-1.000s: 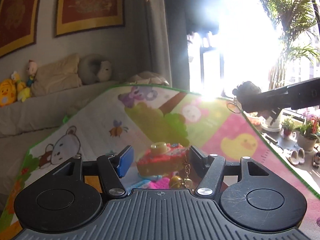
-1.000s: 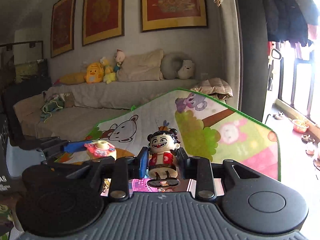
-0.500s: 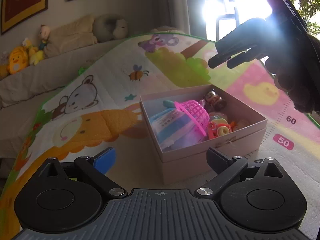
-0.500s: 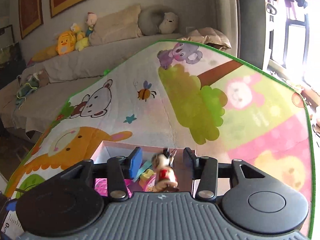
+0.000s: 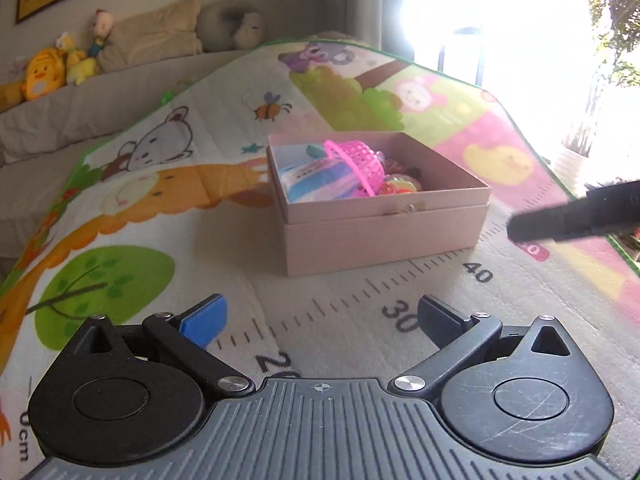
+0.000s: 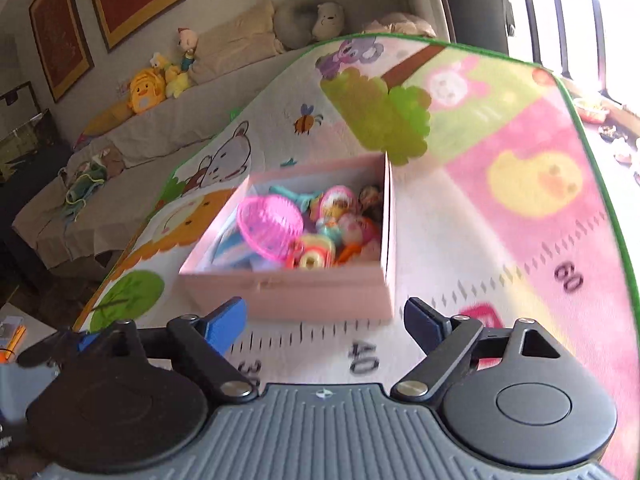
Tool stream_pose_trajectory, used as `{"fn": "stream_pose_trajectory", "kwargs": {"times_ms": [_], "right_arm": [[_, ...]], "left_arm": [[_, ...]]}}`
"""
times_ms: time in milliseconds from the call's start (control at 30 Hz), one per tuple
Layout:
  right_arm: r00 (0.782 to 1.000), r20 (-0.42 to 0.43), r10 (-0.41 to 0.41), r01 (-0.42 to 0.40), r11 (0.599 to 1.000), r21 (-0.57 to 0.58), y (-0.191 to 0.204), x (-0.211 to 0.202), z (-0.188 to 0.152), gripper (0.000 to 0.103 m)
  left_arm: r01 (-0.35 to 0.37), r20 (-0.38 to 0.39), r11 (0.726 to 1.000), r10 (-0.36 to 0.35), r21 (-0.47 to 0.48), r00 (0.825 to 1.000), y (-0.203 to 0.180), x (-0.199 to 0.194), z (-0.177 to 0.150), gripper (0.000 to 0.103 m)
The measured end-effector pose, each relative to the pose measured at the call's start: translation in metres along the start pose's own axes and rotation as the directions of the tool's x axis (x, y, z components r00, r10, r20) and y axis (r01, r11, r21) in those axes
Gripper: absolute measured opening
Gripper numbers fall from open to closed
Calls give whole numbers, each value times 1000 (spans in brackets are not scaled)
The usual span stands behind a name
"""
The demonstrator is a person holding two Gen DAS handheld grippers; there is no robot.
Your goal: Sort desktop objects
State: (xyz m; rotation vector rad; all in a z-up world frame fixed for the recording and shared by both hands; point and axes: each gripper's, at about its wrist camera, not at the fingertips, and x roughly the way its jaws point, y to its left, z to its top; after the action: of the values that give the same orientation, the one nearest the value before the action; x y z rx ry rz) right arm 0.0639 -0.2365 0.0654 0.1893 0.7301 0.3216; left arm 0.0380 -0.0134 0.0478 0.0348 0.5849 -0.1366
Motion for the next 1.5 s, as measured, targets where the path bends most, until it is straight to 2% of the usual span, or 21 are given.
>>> {"fn": "stream_pose_trajectory", "kwargs": {"times_ms": [100, 167, 267, 333, 433, 467, 633, 800, 1500], "right_arm": [[998, -52, -29, 28, 1000, -14, 6, 7, -30, 97], [994, -80, -68, 65, 997, -36, 10, 16, -41, 98], [990, -80, -116, 113, 993, -42, 9, 28, -42, 103], [986, -77, -147, 142, 988, -59, 8, 37, -42, 103], [969, -57, -242, 231, 961, -151, 15, 50, -42, 103], [967, -43, -252, 241, 955, -170, 15, 53, -43, 103], [971, -28, -238, 231, 960, -156, 9, 60, -37, 103], [974, 30, -226, 228, 961, -158, 8, 57, -46, 103], [974, 33, -225, 228, 960, -161, 7, 55, -46, 103]], "left_arm": [[-52, -4, 999, 52, 7, 999, -2, -2, -8, 103], [-51, -32, 999, 51, 10, 998, -4, 3, -10, 103], [-74, -45, 997, 74, 8, 996, -8, 11, -12, 103], [-86, -52, 996, 86, -3, 995, -8, 20, -12, 103], [-135, -95, 990, 131, -40, 987, -5, 35, -12, 103], [-146, -107, 988, 140, -50, 984, -3, 40, -13, 103], [-148, -114, 987, 140, -66, 984, 0, 42, -15, 103], [-149, -113, 987, 141, -65, 984, -3, 43, -15, 103], [-144, -114, 987, 136, -73, 984, -2, 43, -15, 103]]}}
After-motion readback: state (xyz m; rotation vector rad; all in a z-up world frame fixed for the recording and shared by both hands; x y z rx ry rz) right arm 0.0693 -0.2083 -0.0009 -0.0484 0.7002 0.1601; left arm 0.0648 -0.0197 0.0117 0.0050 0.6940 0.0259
